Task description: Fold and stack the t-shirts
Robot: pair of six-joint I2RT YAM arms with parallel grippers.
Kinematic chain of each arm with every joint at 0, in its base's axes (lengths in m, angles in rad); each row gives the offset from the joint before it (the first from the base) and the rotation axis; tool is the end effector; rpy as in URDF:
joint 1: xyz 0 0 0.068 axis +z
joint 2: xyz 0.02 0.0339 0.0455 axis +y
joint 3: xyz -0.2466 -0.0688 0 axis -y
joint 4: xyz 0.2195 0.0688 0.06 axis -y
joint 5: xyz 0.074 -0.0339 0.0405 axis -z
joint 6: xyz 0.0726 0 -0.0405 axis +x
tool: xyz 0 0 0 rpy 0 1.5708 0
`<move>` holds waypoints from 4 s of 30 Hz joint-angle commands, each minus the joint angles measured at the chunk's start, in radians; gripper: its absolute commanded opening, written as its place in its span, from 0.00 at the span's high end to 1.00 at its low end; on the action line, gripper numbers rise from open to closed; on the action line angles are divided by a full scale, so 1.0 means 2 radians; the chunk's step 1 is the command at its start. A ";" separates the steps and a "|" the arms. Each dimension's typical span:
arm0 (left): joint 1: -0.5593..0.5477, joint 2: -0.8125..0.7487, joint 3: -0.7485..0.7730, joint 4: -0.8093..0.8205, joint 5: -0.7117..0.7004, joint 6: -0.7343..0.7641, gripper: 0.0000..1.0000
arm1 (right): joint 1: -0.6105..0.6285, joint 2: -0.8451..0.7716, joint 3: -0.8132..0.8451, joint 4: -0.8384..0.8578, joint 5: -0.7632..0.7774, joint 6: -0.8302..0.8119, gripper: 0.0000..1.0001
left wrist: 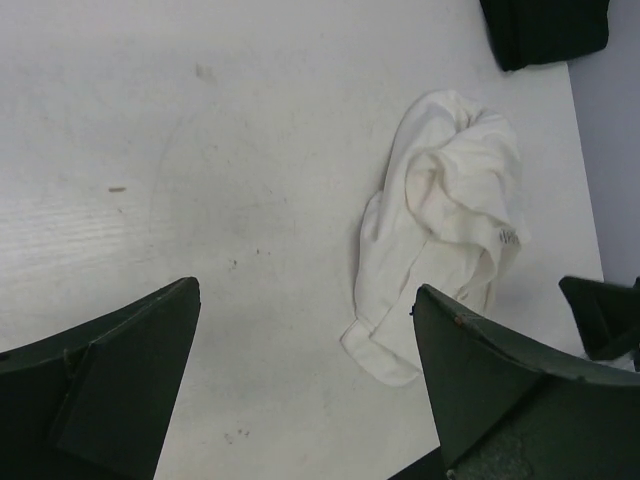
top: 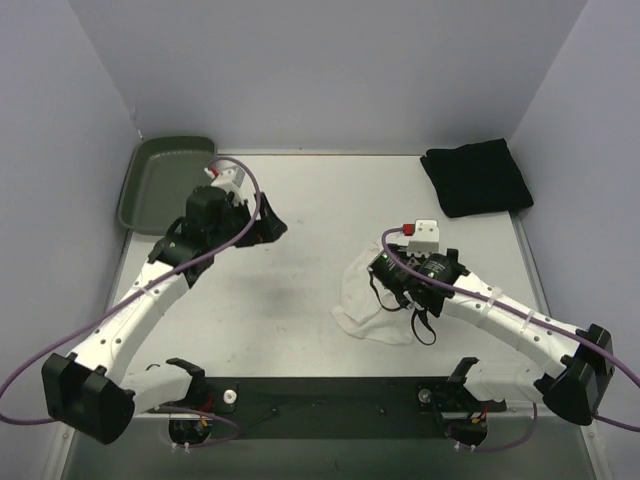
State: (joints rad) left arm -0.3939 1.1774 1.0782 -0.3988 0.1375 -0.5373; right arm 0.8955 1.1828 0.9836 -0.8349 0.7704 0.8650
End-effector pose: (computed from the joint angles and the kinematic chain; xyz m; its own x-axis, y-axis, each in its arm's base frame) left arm 0.2529 -0.1159 0.3095 -0.6304 -0.2870 -0.7212 0.1964 0.8399 -0.5059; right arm 0.1759 0.1387 0.2488 -0.6054 0.1179 -0.7872 0.1900 0.9818 0.0009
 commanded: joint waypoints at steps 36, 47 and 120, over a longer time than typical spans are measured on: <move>-0.096 -0.130 -0.229 0.110 -0.004 -0.051 0.02 | -0.109 0.314 0.166 0.154 -0.119 -0.152 0.37; -0.096 -0.125 -0.226 0.107 -0.005 -0.047 0.02 | -0.143 0.301 0.156 0.161 -0.111 -0.172 0.38; -0.117 -0.103 -0.228 0.143 -0.002 -0.069 0.05 | -0.108 -0.058 0.331 -0.022 -0.051 -0.218 1.00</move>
State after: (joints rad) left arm -0.6220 0.9932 0.5804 -0.1524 0.1394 -0.6731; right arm 0.6624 1.0416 1.5414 -0.8867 0.6979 0.4557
